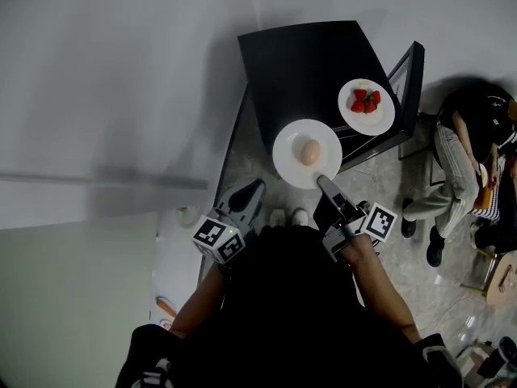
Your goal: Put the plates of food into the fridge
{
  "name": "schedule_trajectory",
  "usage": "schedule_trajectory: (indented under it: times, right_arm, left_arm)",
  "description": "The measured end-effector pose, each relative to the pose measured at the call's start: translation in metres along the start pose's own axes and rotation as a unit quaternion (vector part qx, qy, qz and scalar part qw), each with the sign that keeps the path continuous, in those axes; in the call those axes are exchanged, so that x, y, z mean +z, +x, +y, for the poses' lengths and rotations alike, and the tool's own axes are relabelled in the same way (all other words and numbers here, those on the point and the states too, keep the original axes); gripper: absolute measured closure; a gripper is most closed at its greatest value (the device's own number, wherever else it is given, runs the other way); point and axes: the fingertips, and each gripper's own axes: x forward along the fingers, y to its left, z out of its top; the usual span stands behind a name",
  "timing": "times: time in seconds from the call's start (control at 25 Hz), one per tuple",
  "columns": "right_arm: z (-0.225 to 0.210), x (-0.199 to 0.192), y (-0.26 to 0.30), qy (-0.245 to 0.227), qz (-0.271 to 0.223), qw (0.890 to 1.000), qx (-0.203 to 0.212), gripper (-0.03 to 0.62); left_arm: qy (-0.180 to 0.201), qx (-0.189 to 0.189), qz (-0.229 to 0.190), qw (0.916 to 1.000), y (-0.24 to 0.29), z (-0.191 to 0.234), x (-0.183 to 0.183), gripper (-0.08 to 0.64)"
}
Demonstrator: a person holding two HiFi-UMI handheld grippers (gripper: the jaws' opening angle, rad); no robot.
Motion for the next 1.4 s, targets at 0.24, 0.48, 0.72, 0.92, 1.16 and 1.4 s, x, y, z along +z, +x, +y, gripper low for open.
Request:
schedule_trajectory:
  times: [0.24,0.48,0.72,0.92,1.16,1.4]
  right_arm:
    - [-0.009,-0.013,-0.023,0.013,-0.002,1.000,-0.006,0.548]
    - [-0.023,-0.021,-0.040,0.011,-0.001,1.000,-0.021,0.548]
    - [-0.054,-0.015,-0.043,-0.028,0.002,0.999,-0.044,0.548]
    - [-0.079,-0.011,-0.038,-0.012,0.001,0.998,-0.063,0.548]
    - [-0.109,-0.006,-0.030,-0.016,0.007,0.997,-0.078,0.548]
    - [-0.126,0.004,-0.021,-0.025,0.012,0.995,-0.091,0.549]
  left_arm:
    - [-0.005,-0.006,0.003,1.0000,0.001,-0.007,-0.003,0.535]
    - [-0.006,-0.005,0.009,0.9999,0.000,-0.007,-0.007,0.535]
    - [-0.010,-0.007,0.005,0.9999,0.000,-0.006,-0.009,0.535]
    - [-0.015,0.002,0.006,0.9999,-0.004,-0.003,-0.008,0.535]
    - [-0.010,0.013,0.009,0.9998,-0.009,0.004,-0.007,0.535]
    - [-0.015,0.022,0.006,0.9996,-0.012,0.010,-0.004,0.535]
